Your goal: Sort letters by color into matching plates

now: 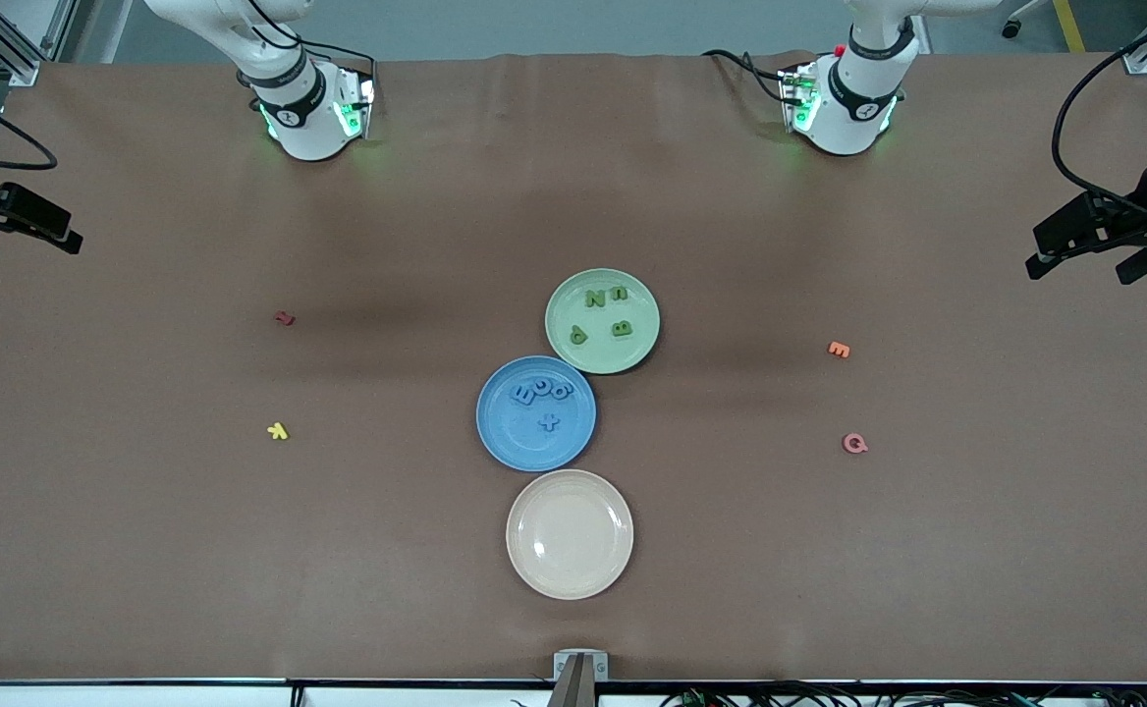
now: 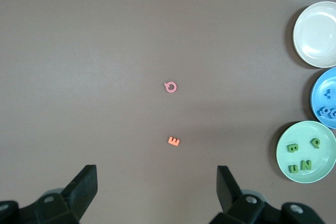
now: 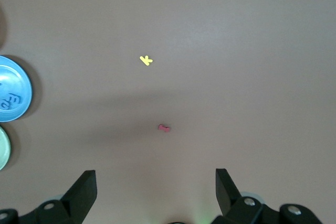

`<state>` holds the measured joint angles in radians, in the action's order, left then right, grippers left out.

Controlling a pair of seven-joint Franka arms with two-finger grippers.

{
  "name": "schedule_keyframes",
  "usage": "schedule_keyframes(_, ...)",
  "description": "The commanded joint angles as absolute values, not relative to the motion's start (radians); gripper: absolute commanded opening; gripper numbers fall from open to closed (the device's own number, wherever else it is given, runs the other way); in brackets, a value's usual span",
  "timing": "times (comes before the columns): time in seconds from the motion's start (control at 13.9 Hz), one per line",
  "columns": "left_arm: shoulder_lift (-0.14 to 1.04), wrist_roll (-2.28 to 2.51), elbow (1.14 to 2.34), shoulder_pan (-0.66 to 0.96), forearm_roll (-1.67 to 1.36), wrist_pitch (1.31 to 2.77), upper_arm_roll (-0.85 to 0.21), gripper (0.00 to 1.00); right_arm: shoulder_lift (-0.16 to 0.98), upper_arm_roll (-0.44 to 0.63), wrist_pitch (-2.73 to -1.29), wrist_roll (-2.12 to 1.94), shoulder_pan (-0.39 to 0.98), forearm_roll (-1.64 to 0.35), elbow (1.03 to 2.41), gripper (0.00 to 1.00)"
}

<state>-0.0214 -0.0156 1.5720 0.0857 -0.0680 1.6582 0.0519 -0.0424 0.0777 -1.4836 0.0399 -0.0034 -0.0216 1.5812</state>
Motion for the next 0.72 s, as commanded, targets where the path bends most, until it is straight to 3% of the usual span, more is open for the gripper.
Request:
schedule_keyframes(0.0,-0.029,-0.031,1.566,0.086,-0.063,1.644,0.054,1.00,-0.072,0.066,-1.490,0.021,-0.025,-0.046,1.603,1.00)
schedule_keyframes(0.65,-0.029,-0.031,1.562,0.087,-0.060,1.644,0.052,1.00,-0.092,0.058,-1.470,-0.048,-0.014,-0.034,1.601,1.00)
